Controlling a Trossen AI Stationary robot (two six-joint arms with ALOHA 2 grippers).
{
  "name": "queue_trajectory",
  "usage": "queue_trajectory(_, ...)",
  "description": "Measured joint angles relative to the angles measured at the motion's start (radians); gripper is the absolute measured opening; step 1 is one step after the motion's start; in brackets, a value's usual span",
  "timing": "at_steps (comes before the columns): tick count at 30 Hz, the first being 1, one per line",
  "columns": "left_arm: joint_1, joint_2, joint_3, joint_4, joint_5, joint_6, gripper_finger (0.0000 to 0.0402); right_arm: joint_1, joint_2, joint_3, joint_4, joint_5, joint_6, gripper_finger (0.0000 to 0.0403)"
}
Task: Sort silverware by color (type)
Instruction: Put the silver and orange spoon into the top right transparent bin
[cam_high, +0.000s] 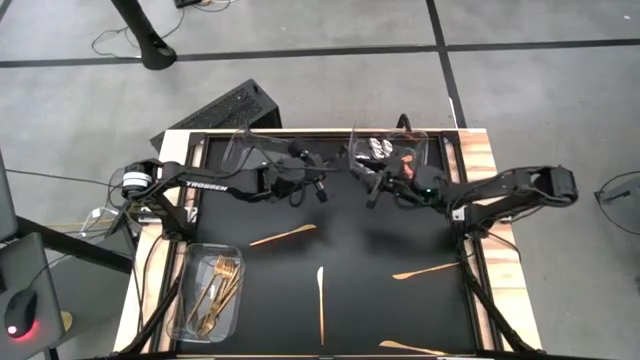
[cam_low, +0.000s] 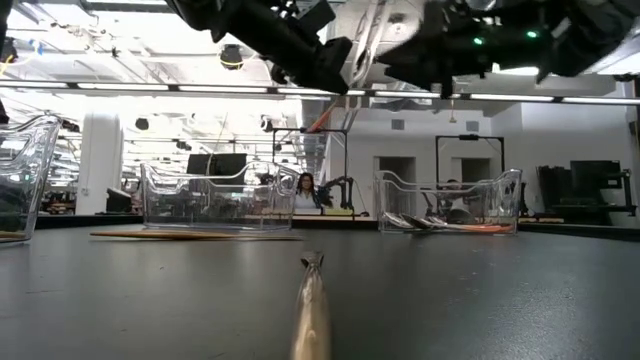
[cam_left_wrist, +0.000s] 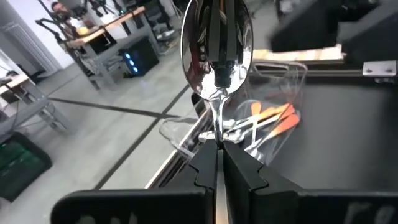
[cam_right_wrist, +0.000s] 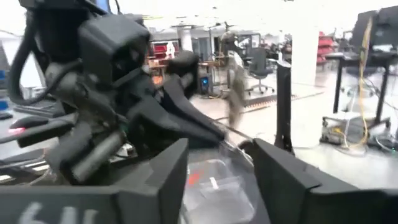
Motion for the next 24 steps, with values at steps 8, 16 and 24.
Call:
queue_trajectory(8, -0.007, 0.0, 0.0, -0.041, -0.005, -0.002, 0.0, -0.013, 0.144, 0.156, -0.028, 0.043, -0.048, 0.0245)
queue_trajectory(16, -0.024, 0.0, 0.0, -0.056, -0.025, 0.015, 0.0, -0.014, 0.172, 0.192, -0.064, 0.14, -0.049, 0.0093)
queue_trajectory(24, -0.022, 0.0, 0.0, -0.059, -0.063, 0.017, 0.0015, -0.018, 0.143, 0.192, -0.135, 0.222, -0.042, 0.0014)
